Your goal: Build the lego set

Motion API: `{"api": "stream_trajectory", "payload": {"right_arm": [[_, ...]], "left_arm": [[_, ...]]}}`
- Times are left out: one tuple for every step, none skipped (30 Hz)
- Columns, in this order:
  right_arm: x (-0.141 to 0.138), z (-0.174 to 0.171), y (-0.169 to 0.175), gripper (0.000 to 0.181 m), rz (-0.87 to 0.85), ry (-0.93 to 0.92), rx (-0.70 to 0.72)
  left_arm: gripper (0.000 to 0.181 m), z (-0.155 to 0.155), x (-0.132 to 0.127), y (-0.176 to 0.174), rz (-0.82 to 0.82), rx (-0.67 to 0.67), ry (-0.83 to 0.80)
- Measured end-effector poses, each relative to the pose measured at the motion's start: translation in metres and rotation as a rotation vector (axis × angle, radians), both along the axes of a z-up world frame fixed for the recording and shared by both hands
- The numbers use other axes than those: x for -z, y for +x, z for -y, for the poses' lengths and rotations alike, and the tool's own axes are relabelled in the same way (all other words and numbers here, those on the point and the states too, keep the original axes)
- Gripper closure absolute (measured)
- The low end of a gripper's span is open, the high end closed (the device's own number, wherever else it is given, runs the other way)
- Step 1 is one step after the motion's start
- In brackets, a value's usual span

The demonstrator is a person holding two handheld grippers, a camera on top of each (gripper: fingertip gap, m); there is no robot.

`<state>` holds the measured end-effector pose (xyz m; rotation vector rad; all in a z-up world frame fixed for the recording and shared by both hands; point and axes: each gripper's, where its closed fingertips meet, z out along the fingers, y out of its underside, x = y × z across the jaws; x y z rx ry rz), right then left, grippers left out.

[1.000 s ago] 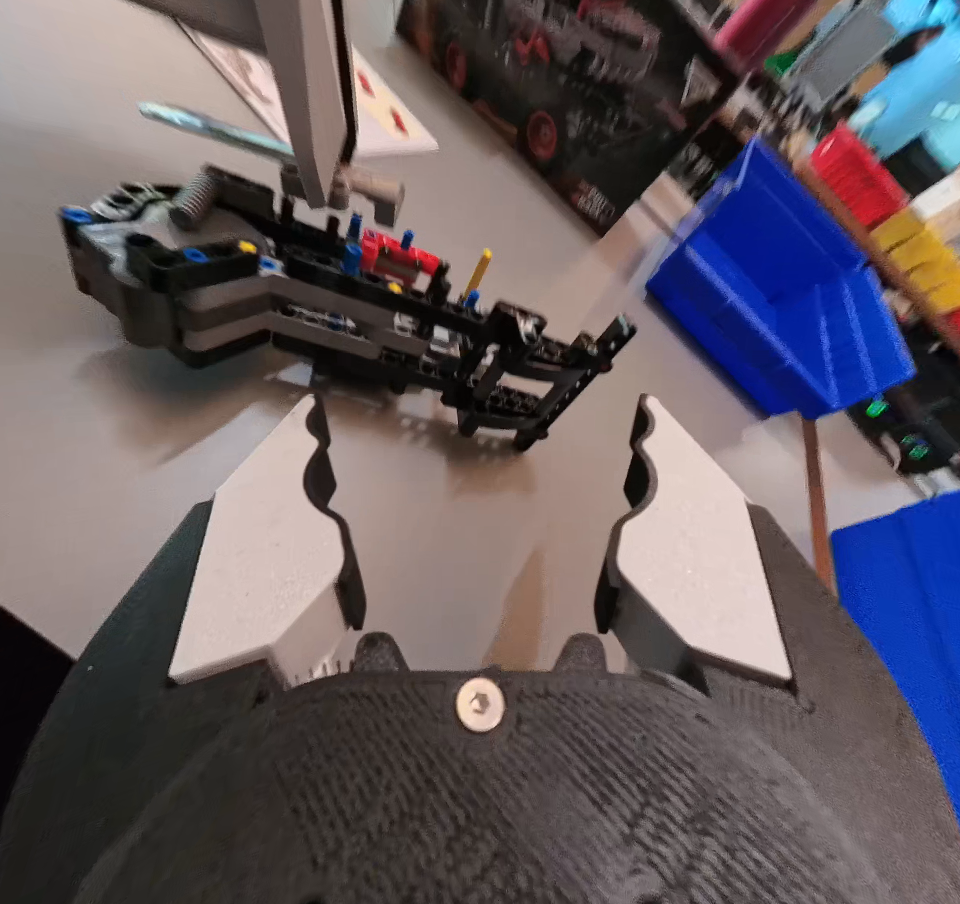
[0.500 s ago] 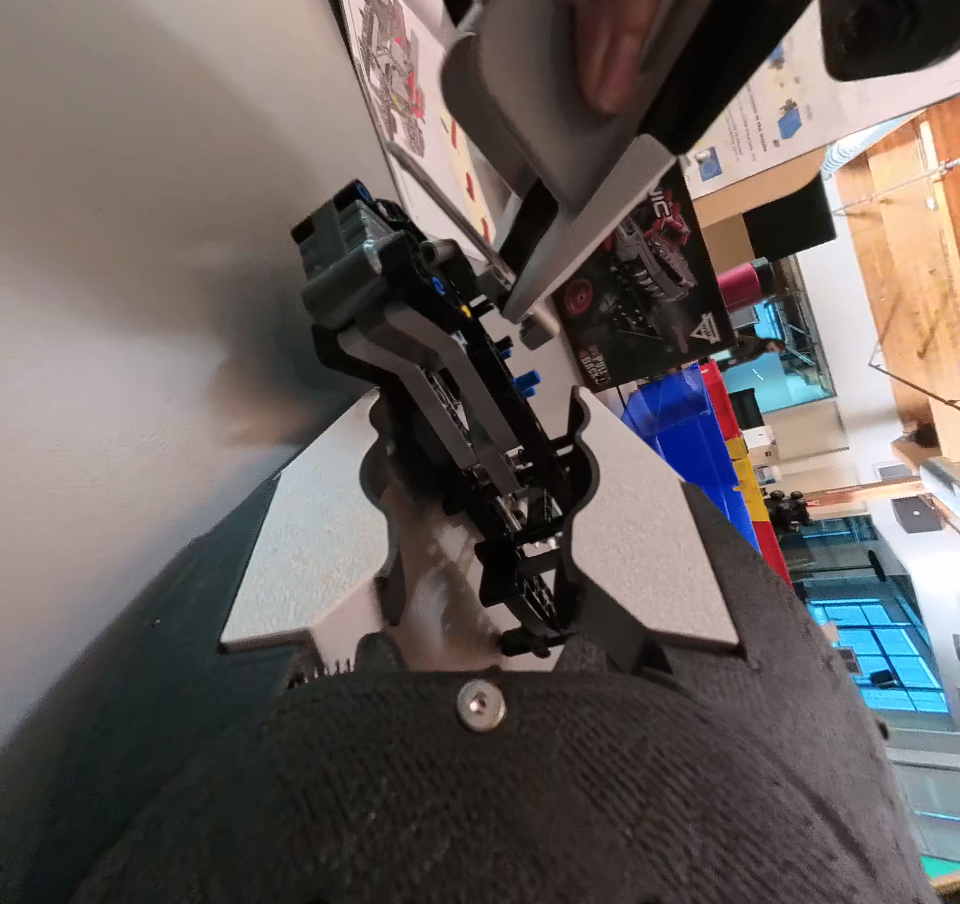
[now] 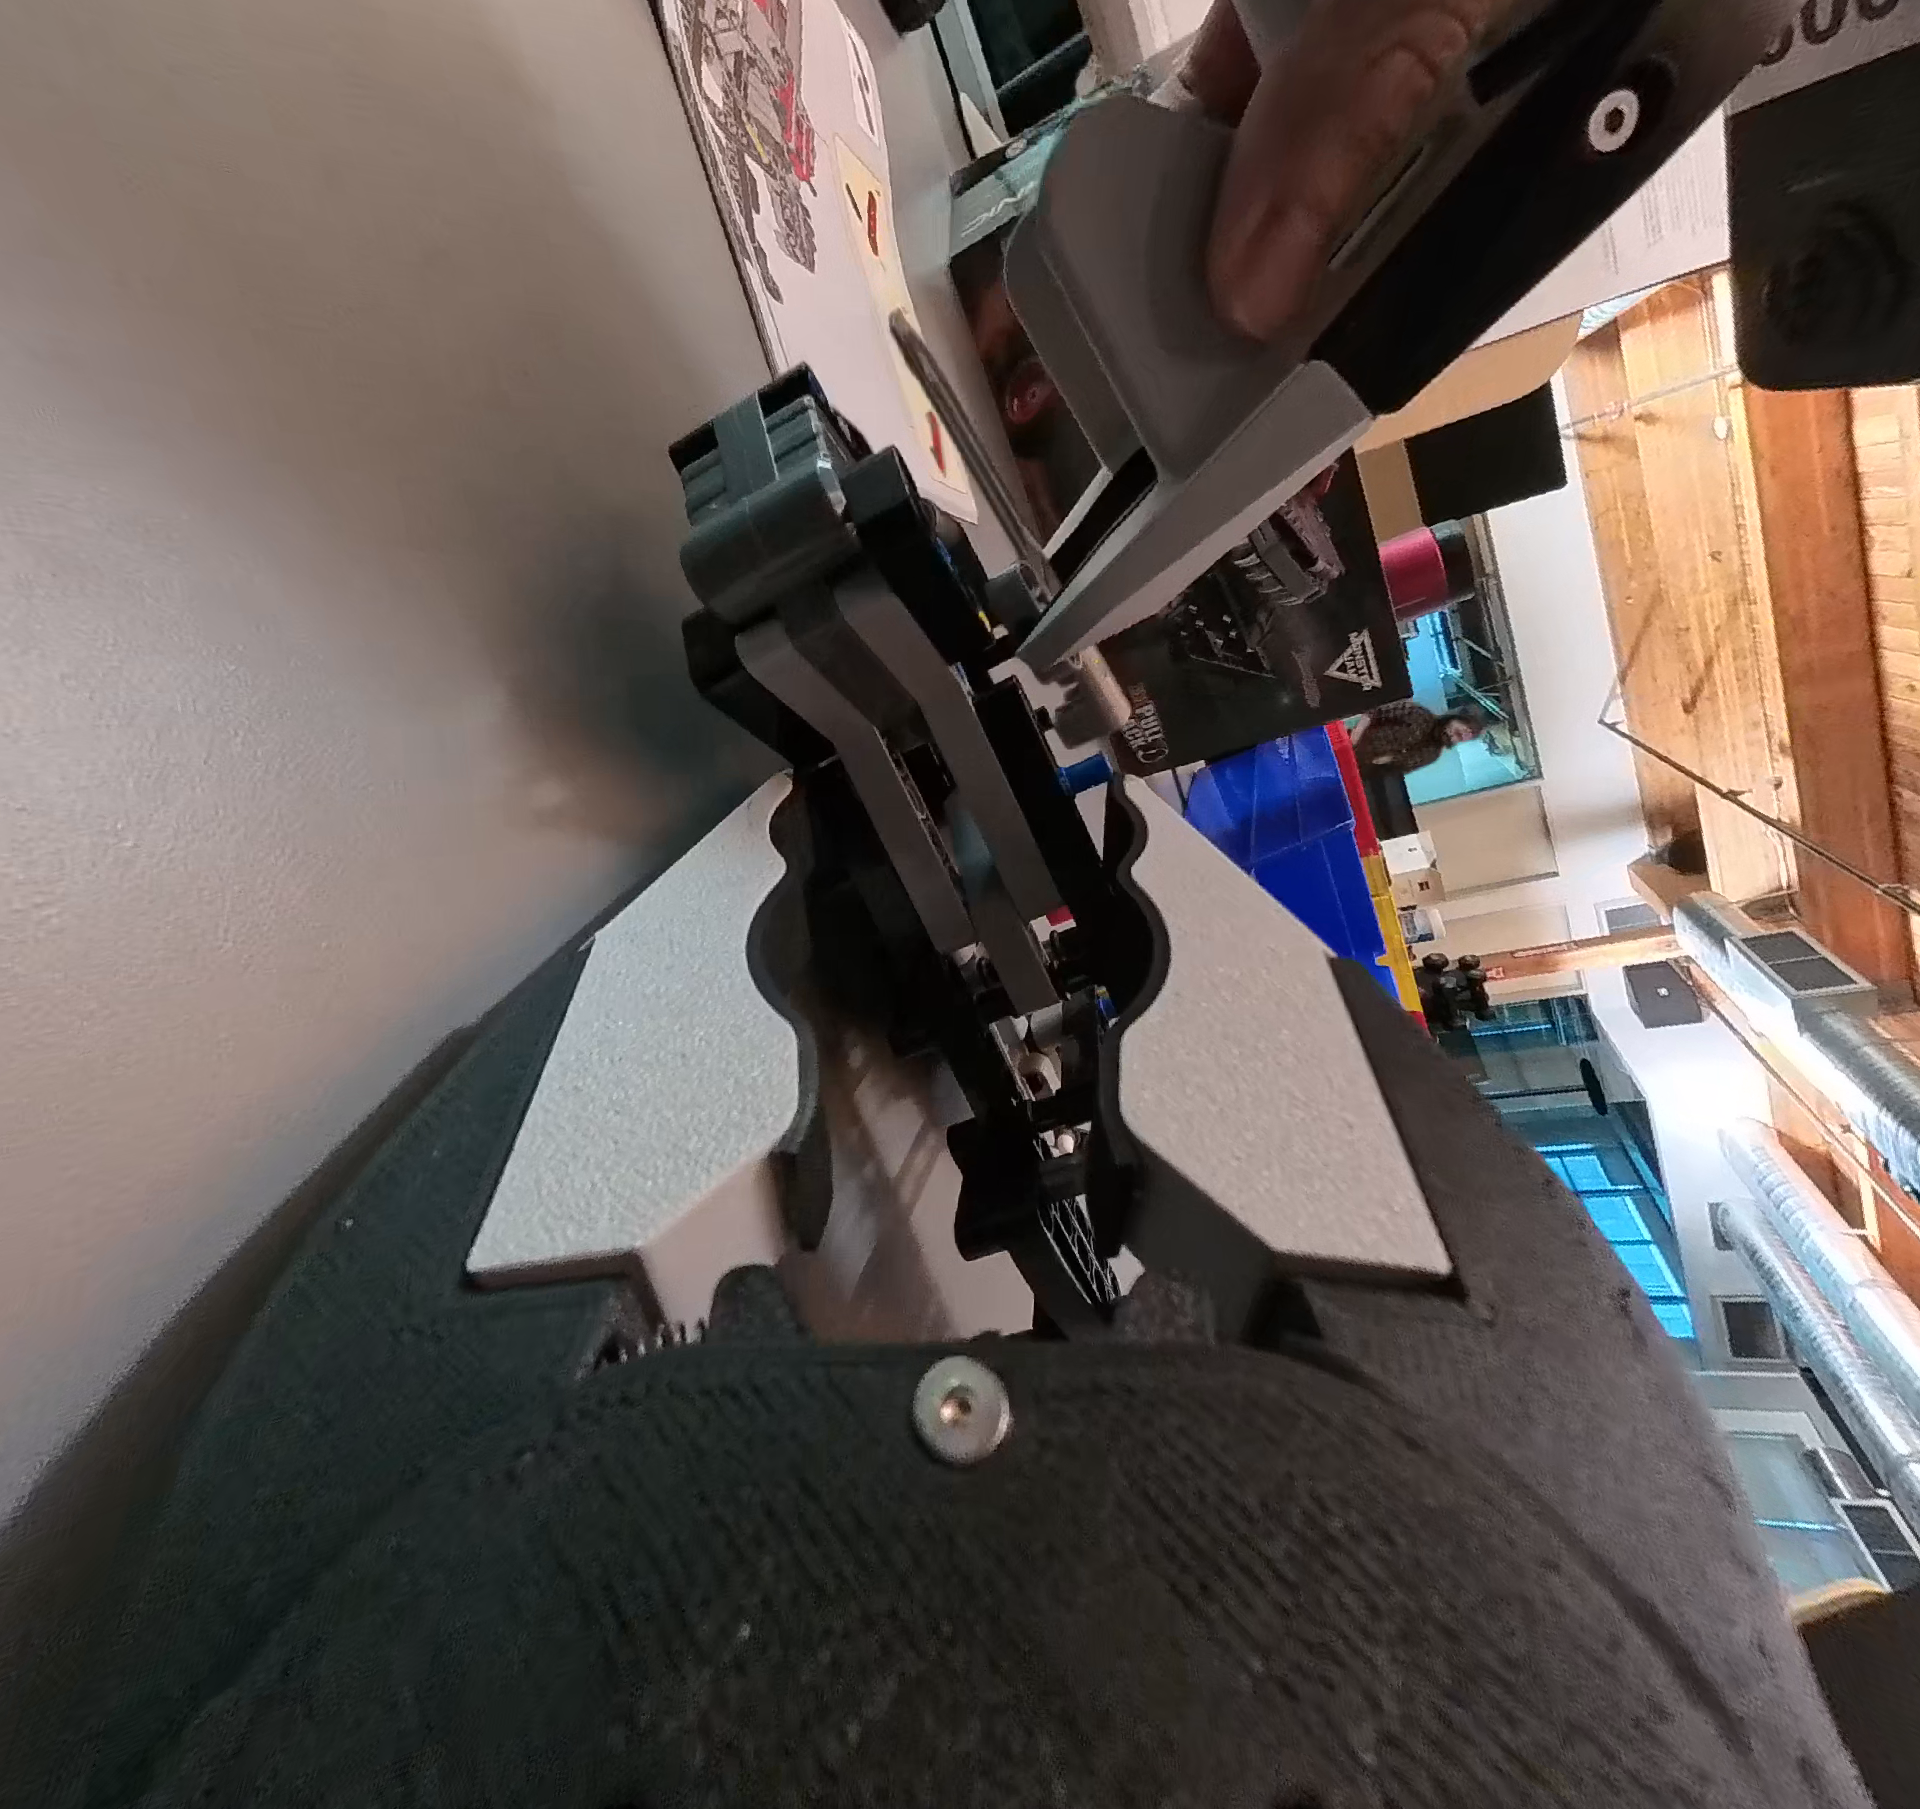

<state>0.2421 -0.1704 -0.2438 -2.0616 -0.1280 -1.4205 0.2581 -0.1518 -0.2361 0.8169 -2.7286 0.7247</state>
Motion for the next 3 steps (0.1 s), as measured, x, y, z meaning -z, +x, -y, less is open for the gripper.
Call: {"api": "stream_trajectory", "payload": {"right_arm": [[-0.0005,0.0006,0.0002,0.126,0.003,0.006,0.005],[-0.0013,0.0012,0.0006,0.126,0.007,0.017,0.009],[-0.0023,0.0017,0.0011,0.126,0.013,0.029,0.01]], "left_arm": [[0.153,-0.0006,-0.0002,0.0009,0.0,0.003,0.001],[0.153,-0.0013,-0.0005,0.0017,0.0,0.005,0.001],[0.153,-0.0018,-0.0009,0.0029,0.001,0.002,0.0]]}}
